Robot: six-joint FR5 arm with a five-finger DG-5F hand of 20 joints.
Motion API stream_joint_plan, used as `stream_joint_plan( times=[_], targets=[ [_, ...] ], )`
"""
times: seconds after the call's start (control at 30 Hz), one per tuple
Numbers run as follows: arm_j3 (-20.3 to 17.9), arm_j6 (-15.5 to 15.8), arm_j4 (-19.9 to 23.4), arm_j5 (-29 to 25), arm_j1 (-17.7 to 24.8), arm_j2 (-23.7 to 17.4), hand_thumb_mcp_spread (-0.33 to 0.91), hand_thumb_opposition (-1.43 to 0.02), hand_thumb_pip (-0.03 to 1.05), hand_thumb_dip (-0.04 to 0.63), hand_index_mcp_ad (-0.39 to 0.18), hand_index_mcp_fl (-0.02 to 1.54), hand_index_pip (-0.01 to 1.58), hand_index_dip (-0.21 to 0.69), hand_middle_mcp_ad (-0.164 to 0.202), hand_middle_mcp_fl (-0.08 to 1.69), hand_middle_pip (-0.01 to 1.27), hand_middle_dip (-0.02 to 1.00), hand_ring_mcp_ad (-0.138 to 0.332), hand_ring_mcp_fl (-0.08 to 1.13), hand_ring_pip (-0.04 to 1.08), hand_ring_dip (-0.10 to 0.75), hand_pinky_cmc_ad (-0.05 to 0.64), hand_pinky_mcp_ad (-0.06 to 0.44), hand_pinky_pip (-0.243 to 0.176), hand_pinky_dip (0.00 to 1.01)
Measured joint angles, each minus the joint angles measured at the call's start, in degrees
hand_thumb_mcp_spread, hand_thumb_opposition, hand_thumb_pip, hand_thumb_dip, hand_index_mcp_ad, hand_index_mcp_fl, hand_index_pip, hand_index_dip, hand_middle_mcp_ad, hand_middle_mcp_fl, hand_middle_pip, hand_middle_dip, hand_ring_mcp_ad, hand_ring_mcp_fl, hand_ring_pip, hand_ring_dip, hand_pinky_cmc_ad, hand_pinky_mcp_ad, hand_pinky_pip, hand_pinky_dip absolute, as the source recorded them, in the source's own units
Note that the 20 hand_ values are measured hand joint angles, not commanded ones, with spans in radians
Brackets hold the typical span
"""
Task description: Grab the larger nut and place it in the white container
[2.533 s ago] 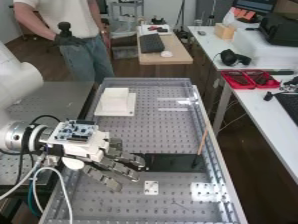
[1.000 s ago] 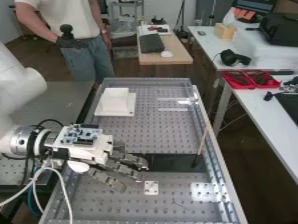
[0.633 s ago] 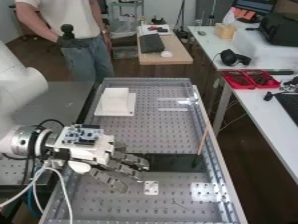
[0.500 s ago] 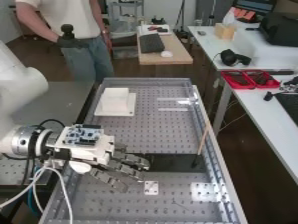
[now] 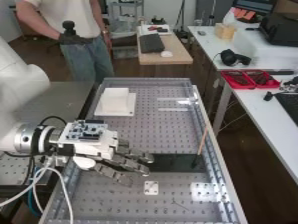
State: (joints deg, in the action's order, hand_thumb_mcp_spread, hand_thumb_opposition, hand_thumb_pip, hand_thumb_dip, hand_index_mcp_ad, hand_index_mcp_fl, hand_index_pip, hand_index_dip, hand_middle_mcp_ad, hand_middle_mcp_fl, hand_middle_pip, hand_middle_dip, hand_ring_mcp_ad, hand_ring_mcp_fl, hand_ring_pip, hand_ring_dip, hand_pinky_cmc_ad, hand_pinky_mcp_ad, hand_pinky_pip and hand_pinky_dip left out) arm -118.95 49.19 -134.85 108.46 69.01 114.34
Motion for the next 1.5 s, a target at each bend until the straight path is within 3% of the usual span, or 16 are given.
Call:
stream_joint_plan(
  times=[0.4,0.67,0.87,1.17,1.5],
  targets=[
    [0.5,-1.0,-0.6,2.8,1.6,-2.9,0.32,-0.87,0.72,0.204,-0.126,0.33,1.52,0.063,0.070,-0.01,0.12,0.19,0.145,0.00,0.19,0.136,0.346,0.291,-0.091,0.65],
    [-0.8,-5.5,1.6,8.2,7.0,-7.7,0.32,-0.87,0.72,0.204,-0.126,0.33,1.52,0.063,0.065,-0.01,0.12,0.19,0.143,0.00,0.19,0.136,0.346,0.291,-0.091,0.65],
    [-0.7,-8.5,0.8,13.0,10.5,-10.0,0.32,-0.86,0.72,0.204,-0.126,0.33,1.52,0.063,0.068,-0.01,0.12,0.19,0.147,0.00,0.19,0.138,0.346,0.293,-0.091,0.65],
    [-1.9,-8.9,0.0,17.8,14.9,-12.9,0.32,-0.87,0.72,0.204,-0.126,0.33,1.52,0.063,0.066,-0.01,0.12,0.19,0.138,0.00,0.18,0.136,0.346,0.291,-0.094,0.65],
    [-5.4,-6.8,-2.3,13.7,20.3,-15.3,0.32,-0.87,0.72,0.204,-0.126,0.33,1.52,0.063,0.068,-0.01,0.12,0.19,0.138,0.00,0.17,0.138,0.346,0.295,-0.094,0.65]
  ],
)
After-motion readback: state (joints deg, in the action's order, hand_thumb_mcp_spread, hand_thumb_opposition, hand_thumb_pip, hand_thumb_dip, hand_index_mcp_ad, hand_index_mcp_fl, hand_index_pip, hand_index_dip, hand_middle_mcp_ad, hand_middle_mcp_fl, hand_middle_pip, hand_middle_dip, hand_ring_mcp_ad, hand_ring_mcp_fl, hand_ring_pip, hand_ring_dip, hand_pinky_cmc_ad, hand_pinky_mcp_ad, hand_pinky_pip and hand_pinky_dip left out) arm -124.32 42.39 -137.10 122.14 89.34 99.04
